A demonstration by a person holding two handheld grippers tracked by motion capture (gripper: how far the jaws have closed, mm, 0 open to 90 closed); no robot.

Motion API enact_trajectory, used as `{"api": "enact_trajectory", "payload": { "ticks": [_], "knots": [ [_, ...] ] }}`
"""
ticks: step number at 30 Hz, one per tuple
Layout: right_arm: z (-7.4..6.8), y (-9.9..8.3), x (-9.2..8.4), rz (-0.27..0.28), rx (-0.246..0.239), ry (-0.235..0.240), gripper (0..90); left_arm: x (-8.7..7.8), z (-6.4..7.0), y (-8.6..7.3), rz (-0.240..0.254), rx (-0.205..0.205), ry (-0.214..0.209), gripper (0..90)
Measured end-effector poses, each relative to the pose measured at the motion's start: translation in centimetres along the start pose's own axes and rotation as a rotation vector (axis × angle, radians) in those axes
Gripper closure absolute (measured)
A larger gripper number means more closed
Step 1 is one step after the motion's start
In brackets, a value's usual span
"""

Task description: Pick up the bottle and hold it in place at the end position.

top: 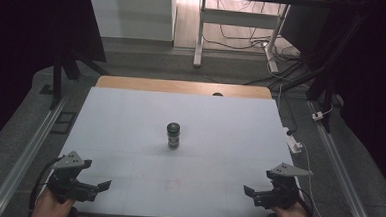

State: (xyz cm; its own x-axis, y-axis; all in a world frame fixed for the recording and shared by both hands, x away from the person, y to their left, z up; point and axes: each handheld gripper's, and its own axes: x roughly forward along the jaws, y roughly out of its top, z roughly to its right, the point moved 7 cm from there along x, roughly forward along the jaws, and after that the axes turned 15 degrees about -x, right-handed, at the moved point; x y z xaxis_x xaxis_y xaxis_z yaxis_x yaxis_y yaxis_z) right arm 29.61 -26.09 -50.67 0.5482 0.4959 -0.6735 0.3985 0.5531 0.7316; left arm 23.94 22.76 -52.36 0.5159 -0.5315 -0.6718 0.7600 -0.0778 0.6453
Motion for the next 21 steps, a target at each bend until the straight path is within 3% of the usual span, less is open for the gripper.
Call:
{"api": "enact_trajectory", "payload": {
  "ticks": [8,21],
  "knots": [
    [0.0,0.0,0.0,-0.005,-0.003,0.003,0.0,1.2,0.6,0.7,0.011,0.036,-0.082,0.0],
    [-0.1,0.0,0.1,-0.011,-0.015,0.0,0.0,3.5,0.9,2.2,0.008,0.049,-0.103,0.5]
  ]
}}
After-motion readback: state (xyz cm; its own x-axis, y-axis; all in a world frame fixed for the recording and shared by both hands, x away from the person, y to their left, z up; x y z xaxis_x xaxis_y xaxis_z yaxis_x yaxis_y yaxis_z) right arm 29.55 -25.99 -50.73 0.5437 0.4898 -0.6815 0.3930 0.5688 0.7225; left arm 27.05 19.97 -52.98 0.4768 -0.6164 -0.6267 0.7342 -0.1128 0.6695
